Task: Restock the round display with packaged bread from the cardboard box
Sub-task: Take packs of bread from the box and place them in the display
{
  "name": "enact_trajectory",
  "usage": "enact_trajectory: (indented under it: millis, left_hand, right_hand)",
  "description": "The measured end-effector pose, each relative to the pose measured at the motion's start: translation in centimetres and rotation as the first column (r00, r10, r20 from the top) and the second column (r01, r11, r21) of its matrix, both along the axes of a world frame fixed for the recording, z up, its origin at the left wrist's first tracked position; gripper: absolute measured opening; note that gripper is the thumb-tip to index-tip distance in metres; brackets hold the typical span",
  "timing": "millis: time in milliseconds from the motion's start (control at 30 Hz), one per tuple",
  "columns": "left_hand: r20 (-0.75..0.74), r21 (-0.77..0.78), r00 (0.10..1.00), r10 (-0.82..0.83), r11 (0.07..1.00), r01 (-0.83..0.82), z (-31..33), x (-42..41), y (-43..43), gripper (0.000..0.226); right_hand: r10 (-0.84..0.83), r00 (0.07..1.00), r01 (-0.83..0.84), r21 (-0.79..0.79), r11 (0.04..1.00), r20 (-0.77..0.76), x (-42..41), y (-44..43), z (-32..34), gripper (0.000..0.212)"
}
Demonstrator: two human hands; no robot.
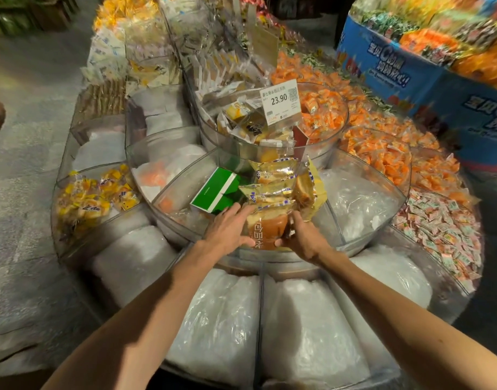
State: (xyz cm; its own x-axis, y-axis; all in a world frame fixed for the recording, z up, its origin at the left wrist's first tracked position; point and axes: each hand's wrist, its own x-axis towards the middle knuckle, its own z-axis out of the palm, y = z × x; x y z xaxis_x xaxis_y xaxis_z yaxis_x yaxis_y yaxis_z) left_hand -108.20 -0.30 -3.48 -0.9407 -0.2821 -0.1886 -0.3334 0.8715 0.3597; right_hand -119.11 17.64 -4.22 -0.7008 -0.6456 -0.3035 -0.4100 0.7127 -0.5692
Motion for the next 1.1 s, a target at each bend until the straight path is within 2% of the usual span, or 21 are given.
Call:
enact_trajectory:
  millis: [133, 233, 267, 333, 400, 467, 533, 600, 667, 767, 867, 933, 1000, 1100]
  left_hand:
    - [0.026, 0.045, 0.997, 0.078, 0.996, -0.079, 0.1, 0.3, 0.6, 0.097]
    - [0.019, 0.158, 0.995, 0.093, 0.983, -0.095, 0.8, 1.0, 0.6, 0.091]
    - [-0.014, 0.222, 0.992, 0.127, 0.968, -0.121, 1.3, 1.5, 0.5, 0.088]
    - [-0.119, 0.317, 0.960, 0.253, 0.926, -0.205, 2.8, 2.9, 0.0, 0.072]
    - [-0.238, 0.348, 0.889, 0.392, 0.889, -0.299, 4.3, 5.7, -0.9, 0.041]
    - [-0.318, 0.296, 0.822, 0.473, 0.873, -0.388, 5.0, 10.5, -2.4, 0.017]
    - [-0.296, 0.229, 0.774, 0.560, 0.828, -0.512, 5.1, 17.2, -3.8, 0.014]
    - [-0.212, 0.222, 0.668, 0.713, 0.701, -0.677, 4.2, 25.8, -4.4, 0.013]
    - [-0.195, 0.221, 0.476, 0.858, 0.511, -0.831, 2.7, 34.5, -4.0, 0.013]
    - [-0.051, 0.198, 0.129, 0.990, 0.137, -0.970, -0.5, 46.1, -1.8, 0.020]
    - [0.119, 0.167, -0.131, 0.984, -0.150, -0.974, -5.7, 55.3, 0.1, 0.017]
    - [0.194, 0.236, -0.207, 0.959, -0.250, -0.939, -9.0, 59.5, 0.6, 0.021]
    - [0.256, 0.258, -0.225, 0.940, -0.291, -0.921, -11.9, 62.4, 0.0, 0.036]
    - [0.295, 0.262, -0.307, 0.905, -0.385, -0.885, -15.9, 65.6, -1.7, 0.053]
  right_hand:
    - [0.030, 0.997, -0.028, -0.028, 0.999, 0.066, -0.7, 0.6, 0.1, 0.075]
    - [0.021, 0.998, -0.015, -0.089, 0.996, 0.066, -1.0, 1.6, 0.8, 0.069]
    - [0.006, 1.000, -0.006, -0.111, 0.994, 0.002, -0.9, 1.8, 1.1, 0.066]
    - [-0.027, 0.973, -0.015, -0.177, 0.984, -0.229, -0.1, 1.6, 2.2, 0.060]
    - [-0.048, 0.881, -0.090, -0.266, 0.960, -0.471, 2.6, 0.3, 3.7, 0.050]
    - [0.042, 0.846, -0.248, -0.322, 0.914, -0.532, 6.9, -2.3, 4.3, 0.037]
    - [0.272, 0.855, -0.425, -0.297, 0.855, -0.441, 12.3, -5.7, 3.2, 0.032]
    - [0.493, 0.799, -0.588, -0.277, 0.760, -0.345, 18.7, -9.0, 1.5, 0.030]
    - [0.683, 0.689, -0.725, -0.238, 0.647, -0.243, 25.5, -12.0, -0.3, 0.031]
    - [0.882, 0.451, -0.886, -0.189, 0.424, -0.135, 35.6, -15.9, -2.3, 0.041]
    - [0.971, 0.220, -0.972, -0.106, 0.210, -0.093, 44.1, -19.6, -3.7, 0.035]
    - [0.986, 0.145, -0.988, -0.061, 0.140, -0.086, 48.6, -22.4, -4.6, 0.027]
    - [0.989, 0.129, -0.992, -0.007, 0.129, -0.068, 52.5, -25.6, -6.0, 0.022]
    - [0.996, 0.093, -0.991, 0.092, 0.093, -0.004, 57.5, -29.9, -8.5, 0.026]
